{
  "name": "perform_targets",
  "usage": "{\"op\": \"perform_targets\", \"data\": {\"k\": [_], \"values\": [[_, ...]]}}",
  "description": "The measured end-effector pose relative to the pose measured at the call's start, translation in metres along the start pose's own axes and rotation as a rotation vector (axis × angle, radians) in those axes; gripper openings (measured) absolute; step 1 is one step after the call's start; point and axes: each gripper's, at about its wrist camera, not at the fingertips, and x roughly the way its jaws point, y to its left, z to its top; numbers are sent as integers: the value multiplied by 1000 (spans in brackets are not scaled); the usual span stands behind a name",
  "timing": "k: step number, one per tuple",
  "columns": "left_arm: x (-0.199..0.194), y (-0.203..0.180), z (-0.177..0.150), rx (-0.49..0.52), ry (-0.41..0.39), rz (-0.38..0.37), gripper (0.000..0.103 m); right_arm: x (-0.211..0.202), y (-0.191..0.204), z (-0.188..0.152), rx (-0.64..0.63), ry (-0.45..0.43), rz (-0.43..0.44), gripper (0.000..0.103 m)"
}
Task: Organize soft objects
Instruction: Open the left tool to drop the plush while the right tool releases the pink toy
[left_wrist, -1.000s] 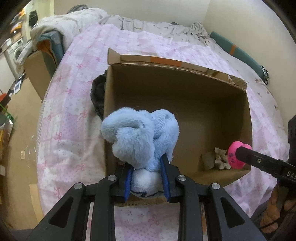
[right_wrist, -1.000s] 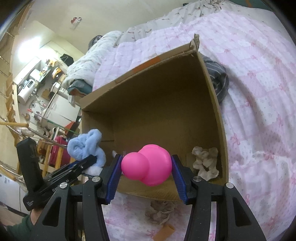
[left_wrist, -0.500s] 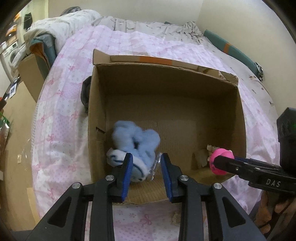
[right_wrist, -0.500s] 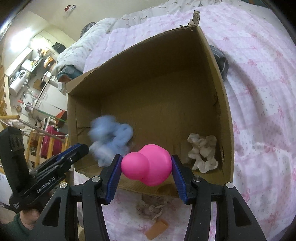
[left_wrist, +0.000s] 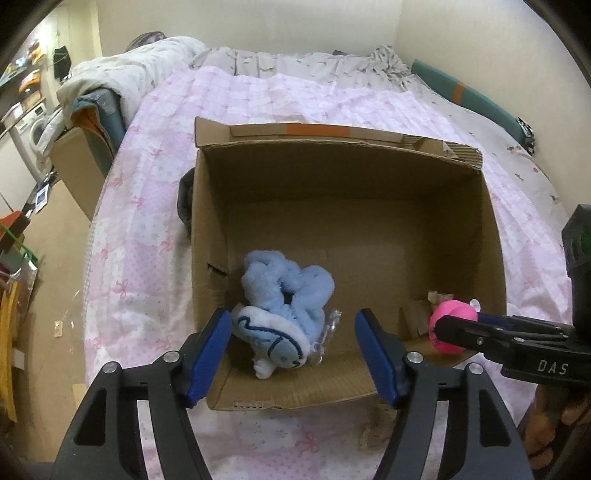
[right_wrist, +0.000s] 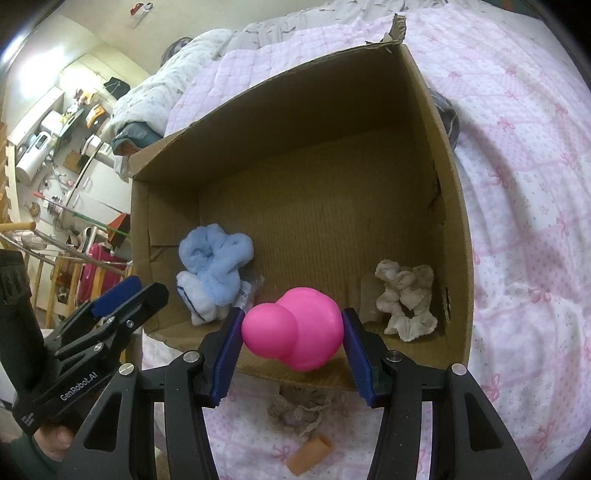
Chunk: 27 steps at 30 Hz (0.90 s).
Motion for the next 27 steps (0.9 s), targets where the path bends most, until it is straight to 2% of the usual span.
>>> {"op": "perform_targets", "data": {"k": [8, 13, 15, 16, 19, 27], "values": [[3, 10, 1, -54, 19, 24, 67, 1, 0, 0, 4, 6, -3, 56], [2, 10, 2, -51, 15, 26, 67, 0, 1, 1, 3, -7, 2, 56], [0, 9, 2, -45, 8, 32, 67, -2, 1, 1, 10, -22, 8, 62], [0, 9, 2, -43, 5, 33, 67, -3, 0, 1, 17, -32, 16, 68], [-3, 9, 2, -43, -4, 34, 67, -10, 2, 2, 15, -59, 36, 74], [-9, 16, 2, -81, -8, 15, 67, -20, 4, 4, 16, -95, 32, 76]]}}
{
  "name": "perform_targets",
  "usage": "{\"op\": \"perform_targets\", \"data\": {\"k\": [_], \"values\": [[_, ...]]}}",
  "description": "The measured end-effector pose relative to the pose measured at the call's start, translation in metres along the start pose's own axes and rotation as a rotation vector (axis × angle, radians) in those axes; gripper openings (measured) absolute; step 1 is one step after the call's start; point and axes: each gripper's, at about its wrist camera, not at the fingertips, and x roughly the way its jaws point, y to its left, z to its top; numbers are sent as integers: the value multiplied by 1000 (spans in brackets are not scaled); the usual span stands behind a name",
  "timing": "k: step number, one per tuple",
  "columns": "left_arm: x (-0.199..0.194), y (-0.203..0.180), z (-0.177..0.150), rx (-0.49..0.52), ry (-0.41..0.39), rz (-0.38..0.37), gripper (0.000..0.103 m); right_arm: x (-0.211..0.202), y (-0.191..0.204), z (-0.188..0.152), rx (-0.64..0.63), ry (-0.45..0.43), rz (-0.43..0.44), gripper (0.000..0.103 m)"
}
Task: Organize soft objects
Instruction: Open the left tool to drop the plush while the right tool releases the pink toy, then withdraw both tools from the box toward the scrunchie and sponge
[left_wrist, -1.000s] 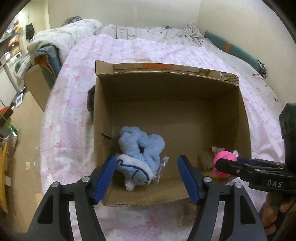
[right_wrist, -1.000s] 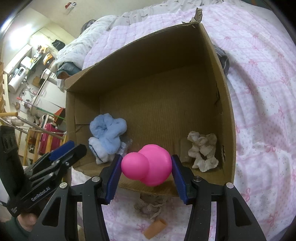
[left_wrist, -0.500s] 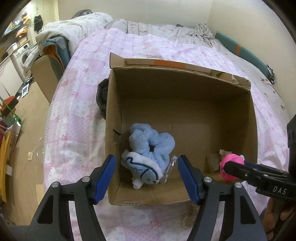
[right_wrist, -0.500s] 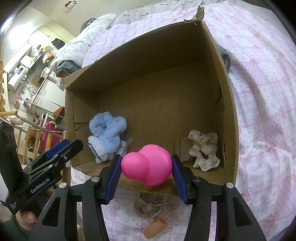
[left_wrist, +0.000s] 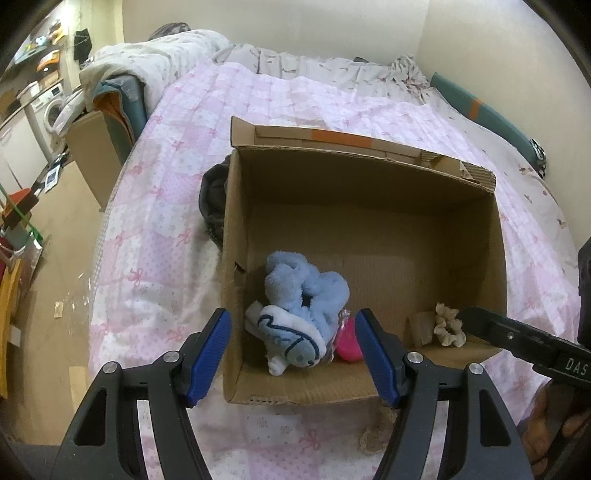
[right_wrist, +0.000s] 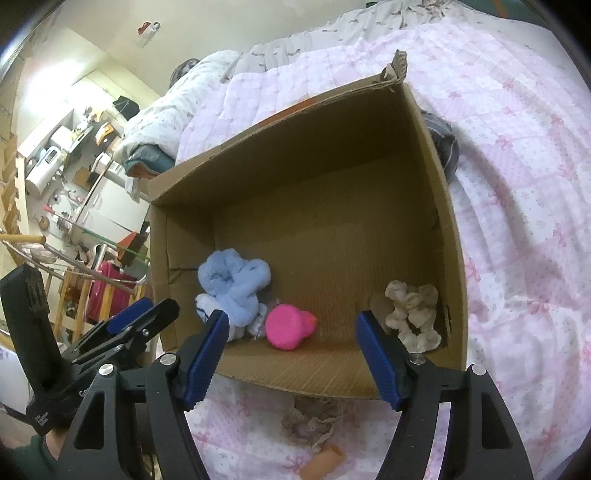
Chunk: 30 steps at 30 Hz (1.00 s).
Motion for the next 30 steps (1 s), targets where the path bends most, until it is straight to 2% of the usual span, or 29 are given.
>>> {"op": "perform_targets", "data": {"k": [16, 23, 26, 30], "values": [[-33, 7, -14, 6, -46, 35, 67, -22, 1, -14, 5, -24, -19, 76], [-37, 13, -32, -51, -6, 24, 67, -34, -6, -31, 49, -20, -19, 76], [-37, 9, -39, -45, 9, 10, 67, -36, -12, -40, 91, -7, 16, 76], [-42, 7, -46, -40, 8, 7, 67, -39, -15, -50, 104, 6, 8, 76]]}}
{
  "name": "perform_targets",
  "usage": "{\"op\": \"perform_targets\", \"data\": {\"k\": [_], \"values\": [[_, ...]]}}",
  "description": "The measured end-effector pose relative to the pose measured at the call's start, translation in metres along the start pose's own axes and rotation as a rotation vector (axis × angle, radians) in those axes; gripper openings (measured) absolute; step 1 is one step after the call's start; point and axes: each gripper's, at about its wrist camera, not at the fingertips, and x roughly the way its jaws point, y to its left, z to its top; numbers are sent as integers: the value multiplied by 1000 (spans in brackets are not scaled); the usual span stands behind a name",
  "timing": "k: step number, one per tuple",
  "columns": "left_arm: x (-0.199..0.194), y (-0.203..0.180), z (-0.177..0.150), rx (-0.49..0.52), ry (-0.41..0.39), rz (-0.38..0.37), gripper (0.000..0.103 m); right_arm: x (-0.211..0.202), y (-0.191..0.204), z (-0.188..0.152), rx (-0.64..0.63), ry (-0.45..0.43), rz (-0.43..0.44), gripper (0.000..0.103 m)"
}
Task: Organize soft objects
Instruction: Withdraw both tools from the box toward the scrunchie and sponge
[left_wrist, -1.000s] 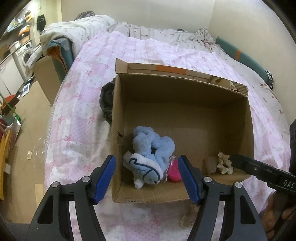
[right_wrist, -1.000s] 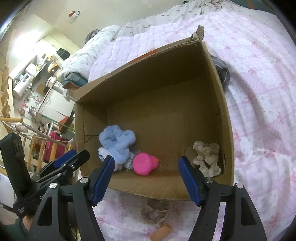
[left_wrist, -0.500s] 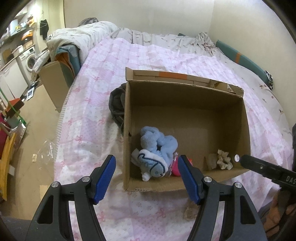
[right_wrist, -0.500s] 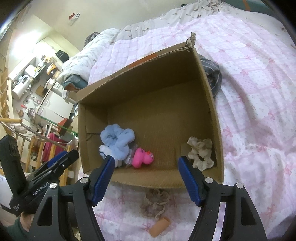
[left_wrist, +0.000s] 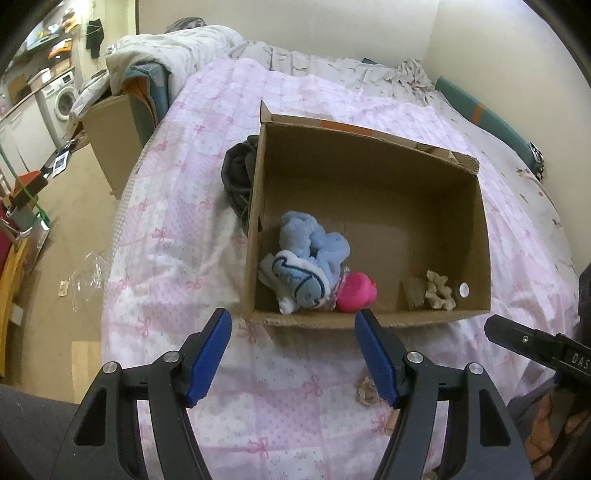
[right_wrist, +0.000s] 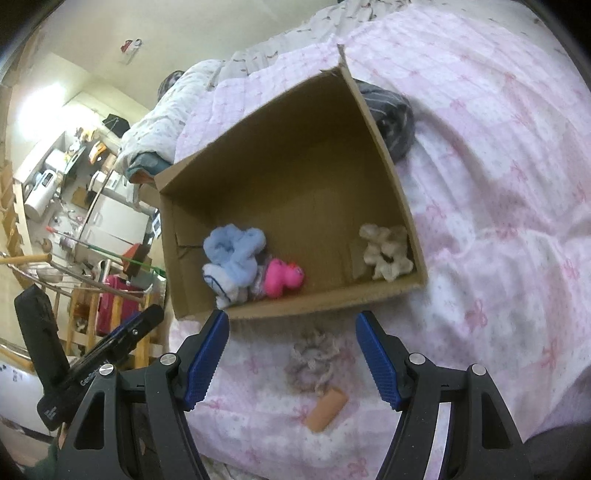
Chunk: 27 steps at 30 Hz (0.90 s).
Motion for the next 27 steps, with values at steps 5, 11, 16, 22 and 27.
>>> {"op": "perform_targets", "data": {"k": [5, 11, 16, 22, 27], "values": [[0, 6, -9, -33, 20, 7, 67, -3, -5, -9, 10, 19, -7, 76], [8, 6, -21, -41, 70, 23, 67, 6, -15, -22, 72, 83, 30, 76], [13, 6, -21, -46, 84, 14, 67, 26, -11, -27, 47, 149, -37, 76], [17, 10, -20, -68, 102, 10, 67, 65, 9, -44, -95, 285, -154, 75], [16, 11, -19, -80, 99, 0, 67, 105, 27, -72, -293, 434, -284, 71]]}}
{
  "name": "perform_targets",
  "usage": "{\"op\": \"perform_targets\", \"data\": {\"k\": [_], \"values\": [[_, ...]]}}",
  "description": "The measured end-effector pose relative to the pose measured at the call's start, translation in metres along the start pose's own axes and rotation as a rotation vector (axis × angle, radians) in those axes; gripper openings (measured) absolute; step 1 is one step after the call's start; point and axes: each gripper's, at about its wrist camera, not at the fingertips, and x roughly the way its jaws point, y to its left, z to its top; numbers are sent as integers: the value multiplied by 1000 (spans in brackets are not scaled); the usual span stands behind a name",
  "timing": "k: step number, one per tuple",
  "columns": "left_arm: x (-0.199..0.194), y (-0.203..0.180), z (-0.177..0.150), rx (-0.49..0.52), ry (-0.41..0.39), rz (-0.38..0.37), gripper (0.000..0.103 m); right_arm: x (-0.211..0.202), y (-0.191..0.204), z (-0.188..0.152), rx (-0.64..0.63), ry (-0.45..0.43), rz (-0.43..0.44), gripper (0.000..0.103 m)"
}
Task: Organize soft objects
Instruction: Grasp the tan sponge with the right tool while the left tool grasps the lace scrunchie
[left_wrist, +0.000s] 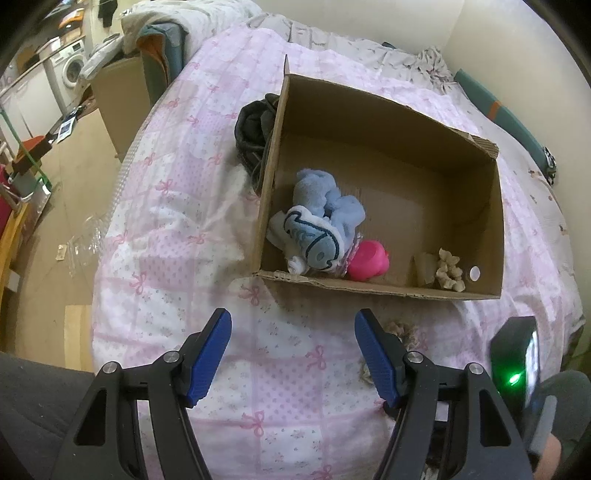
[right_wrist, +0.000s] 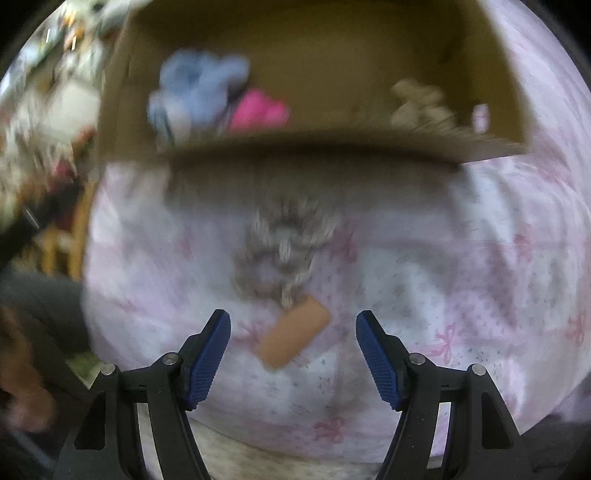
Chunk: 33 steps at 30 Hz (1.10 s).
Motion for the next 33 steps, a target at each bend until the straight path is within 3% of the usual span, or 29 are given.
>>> {"op": "perform_targets", "data": {"k": [1, 2, 3, 6, 7, 8, 12, 18, 25, 33], "values": [[0, 0, 0, 1, 1, -1, 67, 5, 5, -1, -27, 18, -11, 53], [1, -1, 0, 2, 2, -3, 67, 9, 8, -1, -48, 27, -29, 44], [1, -2, 0, 3, 3, -4, 67, 10, 11, -2, -68, 24, -42, 44], [3, -5, 0, 12, 7, -7, 67, 10, 14, -4, -90, 16, -39, 25], [4, -6, 0, 17, 10, -8, 67, 8, 14, -5, -91, 13, -31, 12], [5, -8, 0, 21, 13, -8, 67, 5, 15, -6, -95, 2, -30, 6], [11, -16, -2, 40, 32, -19, 67, -13, 14, -15, -100, -40, 10, 6], [32, -40, -15, 111, 107, -66, 70, -56, -12, -25, 2, -165, 66, 6], [71, -94, -40, 293, 237, -144, 70, -85, -53, -32, 167, -270, 65, 6], [111, -115, -55, 370, 292, -76, 69, -89, -61, -36, 220, -283, 70, 6]]}}
